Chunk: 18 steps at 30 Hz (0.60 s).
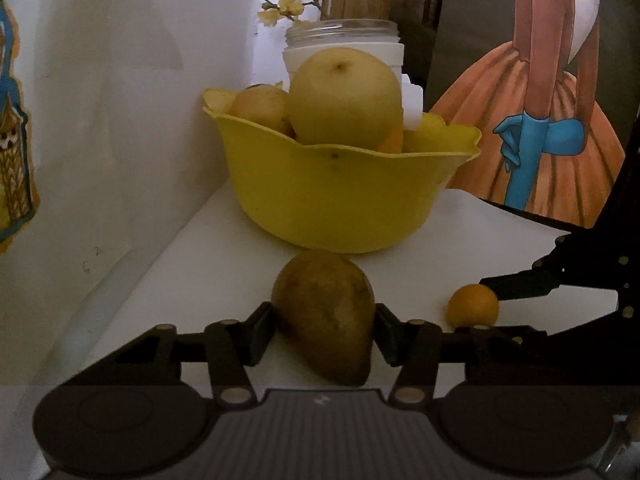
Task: Organize fruits
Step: 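Grasp the brown pear with the left tool while the right tool grasps the small orange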
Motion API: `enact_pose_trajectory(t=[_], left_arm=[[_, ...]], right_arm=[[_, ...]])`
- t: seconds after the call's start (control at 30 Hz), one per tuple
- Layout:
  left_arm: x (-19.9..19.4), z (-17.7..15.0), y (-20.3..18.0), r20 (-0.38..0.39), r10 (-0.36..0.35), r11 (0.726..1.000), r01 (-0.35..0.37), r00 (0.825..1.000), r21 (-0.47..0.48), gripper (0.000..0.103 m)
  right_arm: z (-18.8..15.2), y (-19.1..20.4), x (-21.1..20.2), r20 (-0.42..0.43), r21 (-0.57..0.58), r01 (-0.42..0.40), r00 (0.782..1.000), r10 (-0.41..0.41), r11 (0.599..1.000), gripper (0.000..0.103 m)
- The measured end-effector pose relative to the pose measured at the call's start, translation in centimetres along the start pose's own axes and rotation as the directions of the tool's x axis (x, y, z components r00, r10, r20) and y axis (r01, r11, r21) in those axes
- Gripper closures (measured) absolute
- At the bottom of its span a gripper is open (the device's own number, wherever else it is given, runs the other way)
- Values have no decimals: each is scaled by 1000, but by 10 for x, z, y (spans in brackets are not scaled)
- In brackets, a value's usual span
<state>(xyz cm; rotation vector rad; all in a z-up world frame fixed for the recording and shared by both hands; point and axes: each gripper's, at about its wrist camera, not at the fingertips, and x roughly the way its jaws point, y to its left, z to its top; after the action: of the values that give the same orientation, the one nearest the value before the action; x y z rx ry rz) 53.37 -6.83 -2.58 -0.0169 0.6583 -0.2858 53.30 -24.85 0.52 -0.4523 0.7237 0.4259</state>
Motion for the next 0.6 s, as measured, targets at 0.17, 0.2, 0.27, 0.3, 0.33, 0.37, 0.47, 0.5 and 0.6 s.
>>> enact_pose_trajectory(t=[0.17,0.2,0.27,0.3,0.33,0.37,0.47,0.5,0.6], left_arm=[[-2,-1,1,5,-1,1000,1,1000,2,47],[-3,-2,0,4,-1,1000,1,1000,3,47],[-4,-2,1,4,-11,1000,11,1000,-1,47],[-4,-3,2,4,-15,1000,15,1000,-6,47],[-5,-3,3,3,-18,1000,18,1000,-11,47],[-7,-4,4,2,-20,1000,20,1000,-19,47],[-12,-6,4,-8,-32,999,32,999,-31,47],[-14,-8,4,-9,-36,999,36,999,-32,47],[-22,-13,3,-15,-50,998,50,999,-40,47]], right_arm=[[1,4,1,10,-5,9,1000,-9,1000,68],[1,6,1,12,-9,15,1000,-15,1000,69],[0,10,1,16,-27,21,1000,-20,999,69],[0,12,-1,17,-33,21,1000,-20,999,69],[-1,14,-1,18,-41,24,1000,-24,999,69],[-2,16,-2,19,-50,31,999,-30,998,69],[-5,22,-9,23,-65,39,999,-38,997,69],[-6,23,-12,28,-65,40,999,-38,997,69],[-9,26,-23,40,-61,42,998,-39,997,69]])
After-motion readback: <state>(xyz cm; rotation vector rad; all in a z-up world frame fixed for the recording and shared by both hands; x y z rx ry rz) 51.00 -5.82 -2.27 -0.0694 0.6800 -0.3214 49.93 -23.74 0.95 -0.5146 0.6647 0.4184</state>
